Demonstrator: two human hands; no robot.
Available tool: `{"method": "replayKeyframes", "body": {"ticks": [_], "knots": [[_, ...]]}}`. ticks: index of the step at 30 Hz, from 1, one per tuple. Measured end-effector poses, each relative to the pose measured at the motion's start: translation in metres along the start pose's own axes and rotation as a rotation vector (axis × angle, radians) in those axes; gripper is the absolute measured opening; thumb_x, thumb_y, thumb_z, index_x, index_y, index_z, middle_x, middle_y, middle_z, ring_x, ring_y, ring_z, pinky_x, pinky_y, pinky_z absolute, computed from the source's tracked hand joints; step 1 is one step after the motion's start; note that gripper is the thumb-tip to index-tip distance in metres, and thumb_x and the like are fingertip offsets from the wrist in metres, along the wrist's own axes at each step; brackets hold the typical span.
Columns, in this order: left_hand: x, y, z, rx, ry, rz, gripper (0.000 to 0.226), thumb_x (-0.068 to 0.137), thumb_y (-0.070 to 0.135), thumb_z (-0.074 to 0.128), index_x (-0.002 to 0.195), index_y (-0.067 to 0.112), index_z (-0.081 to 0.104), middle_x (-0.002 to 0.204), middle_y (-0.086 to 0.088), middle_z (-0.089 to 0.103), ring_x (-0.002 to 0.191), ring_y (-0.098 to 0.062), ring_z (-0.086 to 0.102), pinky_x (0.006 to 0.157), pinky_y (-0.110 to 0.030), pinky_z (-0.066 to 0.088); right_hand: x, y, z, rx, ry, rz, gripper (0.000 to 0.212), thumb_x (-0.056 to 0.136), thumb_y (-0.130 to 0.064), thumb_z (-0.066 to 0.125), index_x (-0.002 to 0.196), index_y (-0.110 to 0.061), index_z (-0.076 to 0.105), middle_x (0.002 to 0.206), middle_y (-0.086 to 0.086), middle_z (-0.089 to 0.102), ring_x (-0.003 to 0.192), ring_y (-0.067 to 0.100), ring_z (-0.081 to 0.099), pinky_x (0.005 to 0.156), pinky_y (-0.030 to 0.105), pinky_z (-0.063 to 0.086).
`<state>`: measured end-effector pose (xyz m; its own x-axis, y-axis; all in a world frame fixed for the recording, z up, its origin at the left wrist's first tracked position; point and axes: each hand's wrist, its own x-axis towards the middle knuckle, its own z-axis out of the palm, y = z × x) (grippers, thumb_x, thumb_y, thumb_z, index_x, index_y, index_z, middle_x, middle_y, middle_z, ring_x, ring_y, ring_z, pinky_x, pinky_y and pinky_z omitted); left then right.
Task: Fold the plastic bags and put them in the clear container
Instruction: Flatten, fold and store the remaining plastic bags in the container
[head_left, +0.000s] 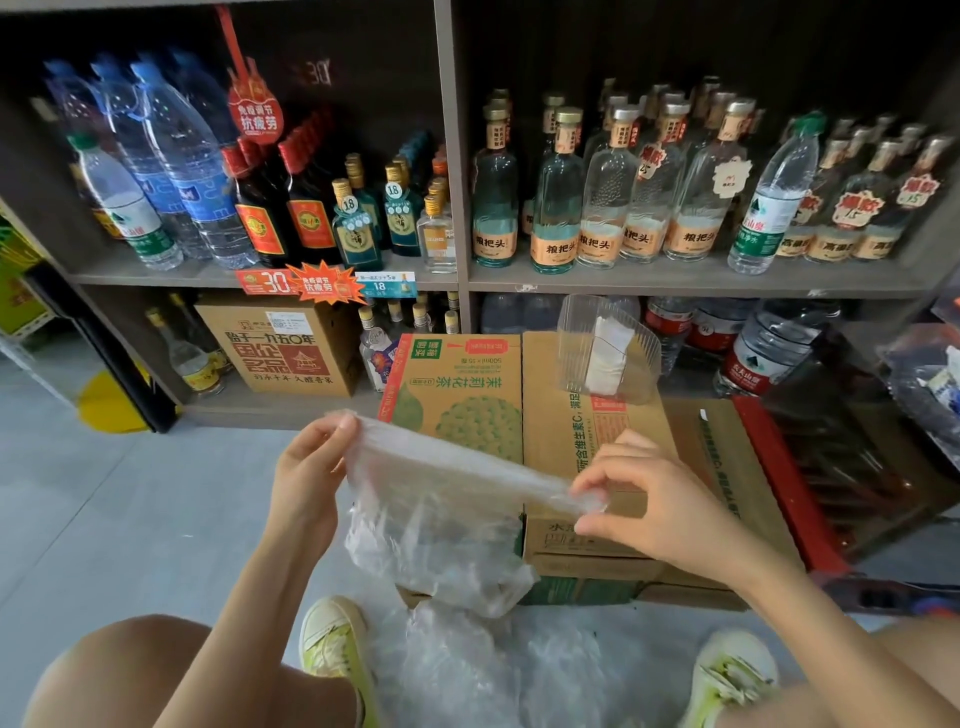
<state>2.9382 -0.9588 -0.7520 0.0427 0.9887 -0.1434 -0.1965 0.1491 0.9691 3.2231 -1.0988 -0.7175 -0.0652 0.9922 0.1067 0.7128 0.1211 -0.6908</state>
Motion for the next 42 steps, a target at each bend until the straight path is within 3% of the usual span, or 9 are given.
{"method": "replayKeyframes", "body": {"ticks": [3,8,11,16,23,29,36,39,42], "knots": [[-0.004,0.001,0.009,-0.036,-0.054,-0.017,0.01,0.084,0.021,0.066,0.08,0.012,0.063,0.073,0.002,0.059,0.056,-0.008,0.056,0.049,-0.019,0.045,0.003,0.007,-0.003,-0.258,0.113,-0.078,0.038,0.074,-0.078,0.046,0.07,-0.042,0.058,0.072,-0.017,0.053,0.082,0.004,0.044,0.083,0.024,0.032],[-0.006,0.0,0.019,-0.047,-0.111,-0.02,0.014,0.064,0.027,0.075,0.072,0.018,0.071,0.067,0.002,0.063,0.058,-0.009,0.06,0.055,-0.018,0.052,0.011,0.014,0.0,-0.655,0.272,-0.044,0.051,0.087,-0.063,0.036,0.059,-0.028,0.059,0.078,-0.012,0.054,0.08,0.012,0.046,0.075,0.031,0.03],[-0.002,-0.005,0.025,-0.024,-0.049,0.022,0.007,0.088,0.01,0.062,0.082,0.012,0.063,0.064,0.007,0.065,0.057,-0.005,0.06,0.054,-0.016,0.05,0.015,0.016,-0.002,-0.34,0.178,0.084,0.039,0.083,-0.054,0.052,0.063,-0.022,0.061,0.087,-0.01,0.061,0.086,0.008,0.053,0.079,0.028,0.04],[0.01,-0.014,0.033,0.1,0.03,0.086,0.011,0.089,0.014,0.067,0.079,0.015,0.063,0.071,-0.001,0.066,0.066,-0.015,0.06,0.068,-0.032,0.051,0.029,0.021,-0.006,0.316,0.248,0.3,0.019,0.077,-0.027,0.076,0.076,-0.013,0.062,0.056,0.0,0.059,0.051,0.009,0.054,0.057,0.024,0.046],[0.043,-0.027,0.055,0.085,0.077,-0.042,0.012,0.092,0.015,0.063,0.081,0.013,0.06,0.06,0.001,0.061,0.055,-0.014,0.057,0.055,-0.025,0.049,0.073,0.049,-0.005,0.521,0.462,0.437,0.018,0.079,-0.015,0.076,0.093,-0.017,0.065,0.079,0.002,0.065,0.074,0.014,0.062,0.066,0.022,0.045],[0.094,-0.049,0.08,0.253,0.174,-0.142,0.006,0.097,0.016,0.052,0.093,0.012,0.053,0.078,-0.005,0.058,0.058,-0.013,0.053,0.055,-0.027,0.048,0.1,0.074,0.006,0.176,0.477,0.485,0.036,0.088,-0.043,0.062,0.118,-0.024,0.054,0.095,-0.012,0.058,0.091,0.009,0.058,0.083,0.033,0.051],[0.102,-0.054,0.066,0.448,0.103,-0.246,0.054,0.088,0.047,0.06,0.127,0.013,0.046,0.112,-0.004,0.06,0.098,-0.025,0.063,0.087,-0.044,0.052,0.065,0.104,0.057,-0.111,0.13,0.593,0.051,0.092,-0.049,0.052,0.131,-0.016,0.05,0.106,-0.003,0.061,0.087,0.01,0.056,0.067,0.021,0.047],[0.068,-0.063,0.05,0.914,0.091,-0.128,0.032,0.094,0.033,0.054,0.104,0.003,0.057,0.09,-0.012,0.063,0.081,-0.029,0.059,0.067,-0.034,0.044,0.057,0.108,0.072,-0.186,0.193,0.604,0.044,0.09,-0.047,0.056,0.122,-0.017,0.058,0.089,-0.007,0.056,0.077,0.011,0.055,0.056,0.02,0.039],[0.041,-0.076,0.037,1.0,0.03,-0.125,0.028,0.094,0.03,0.053,0.078,0.007,0.058,0.069,-0.008,0.059,0.068,-0.027,0.052,0.064,-0.032,0.04,0.054,0.106,0.086,-0.202,0.256,0.58,0.033,0.088,-0.047,0.059,0.106,-0.019,0.066,0.084,-0.009,0.057,0.083,0.015,0.057,0.068,0.03,0.048]]}}
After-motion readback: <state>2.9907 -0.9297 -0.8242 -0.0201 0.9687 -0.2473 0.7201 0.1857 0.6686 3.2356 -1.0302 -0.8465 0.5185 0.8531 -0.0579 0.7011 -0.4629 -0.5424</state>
